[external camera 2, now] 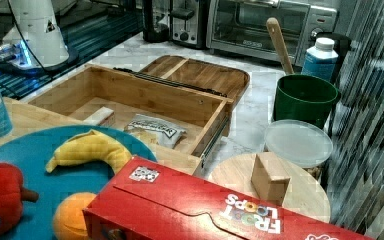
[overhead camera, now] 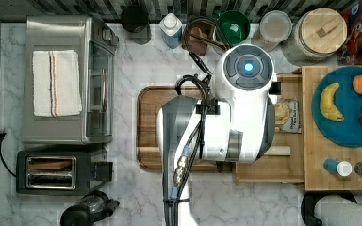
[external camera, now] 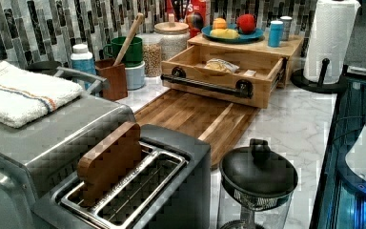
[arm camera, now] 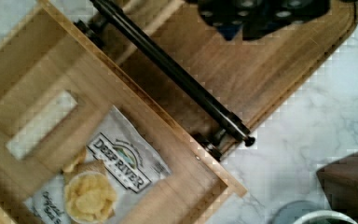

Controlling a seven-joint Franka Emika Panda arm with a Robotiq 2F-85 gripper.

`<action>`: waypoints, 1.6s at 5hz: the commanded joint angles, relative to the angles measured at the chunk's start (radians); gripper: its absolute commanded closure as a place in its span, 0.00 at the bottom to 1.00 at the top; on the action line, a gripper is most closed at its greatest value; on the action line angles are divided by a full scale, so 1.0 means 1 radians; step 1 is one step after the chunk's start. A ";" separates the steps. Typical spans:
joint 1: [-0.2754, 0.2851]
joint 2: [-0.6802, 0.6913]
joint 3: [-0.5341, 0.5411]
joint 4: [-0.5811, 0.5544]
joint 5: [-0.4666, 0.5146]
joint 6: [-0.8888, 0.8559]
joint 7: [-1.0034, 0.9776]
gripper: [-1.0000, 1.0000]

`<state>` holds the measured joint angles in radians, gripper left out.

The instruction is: Close the drawer.

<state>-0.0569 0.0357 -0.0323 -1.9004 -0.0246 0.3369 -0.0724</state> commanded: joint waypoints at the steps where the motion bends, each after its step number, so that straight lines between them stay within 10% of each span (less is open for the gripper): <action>1: 0.025 -0.090 0.060 -0.127 0.088 0.052 -0.309 0.00; 3: 0.056 -0.131 0.089 -0.243 0.109 0.145 -0.401 0.00; 4: 0.052 -0.131 0.101 -0.294 0.122 0.186 -0.442 1.00; 8: 0.026 0.015 0.096 -0.461 0.029 0.543 -0.574 1.00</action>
<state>-0.0067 0.0084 0.0558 -2.3379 -0.0080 0.8447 -0.5518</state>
